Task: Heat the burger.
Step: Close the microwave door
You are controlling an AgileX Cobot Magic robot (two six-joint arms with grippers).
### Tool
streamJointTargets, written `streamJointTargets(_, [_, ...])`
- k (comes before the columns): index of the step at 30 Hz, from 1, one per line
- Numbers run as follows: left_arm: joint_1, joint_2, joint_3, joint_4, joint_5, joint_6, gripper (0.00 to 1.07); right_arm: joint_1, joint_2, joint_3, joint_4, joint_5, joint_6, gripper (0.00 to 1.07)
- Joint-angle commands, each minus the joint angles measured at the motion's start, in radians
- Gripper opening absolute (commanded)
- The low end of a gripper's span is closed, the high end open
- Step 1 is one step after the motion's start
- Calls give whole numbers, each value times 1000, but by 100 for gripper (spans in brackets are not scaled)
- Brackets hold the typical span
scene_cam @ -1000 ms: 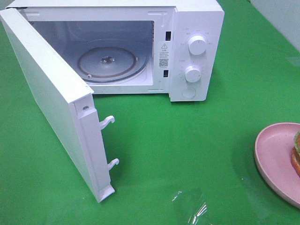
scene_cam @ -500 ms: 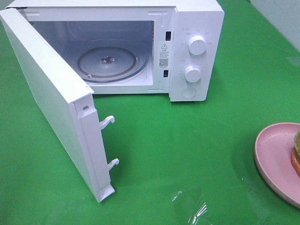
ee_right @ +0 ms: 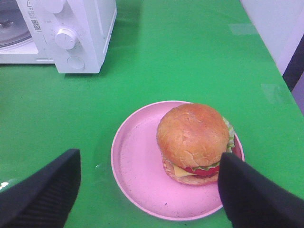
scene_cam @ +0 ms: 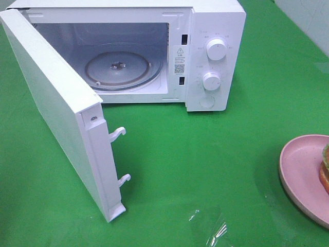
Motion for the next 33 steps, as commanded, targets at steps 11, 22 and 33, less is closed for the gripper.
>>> streamJointTargets(11, [-4, 162, 130, -8, -557, -1, 0, -8, -26, 3, -3, 0, -9, 76])
streamJointTargets(22, [-4, 382, 244, 5, -925, -1, 0, -8, -26, 3, -3, 0, -9, 76])
streamJointTargets(33, [-4, 673, 252, 144, -1280, -79, 0, -8, -26, 3, -3, 0, -9, 76])
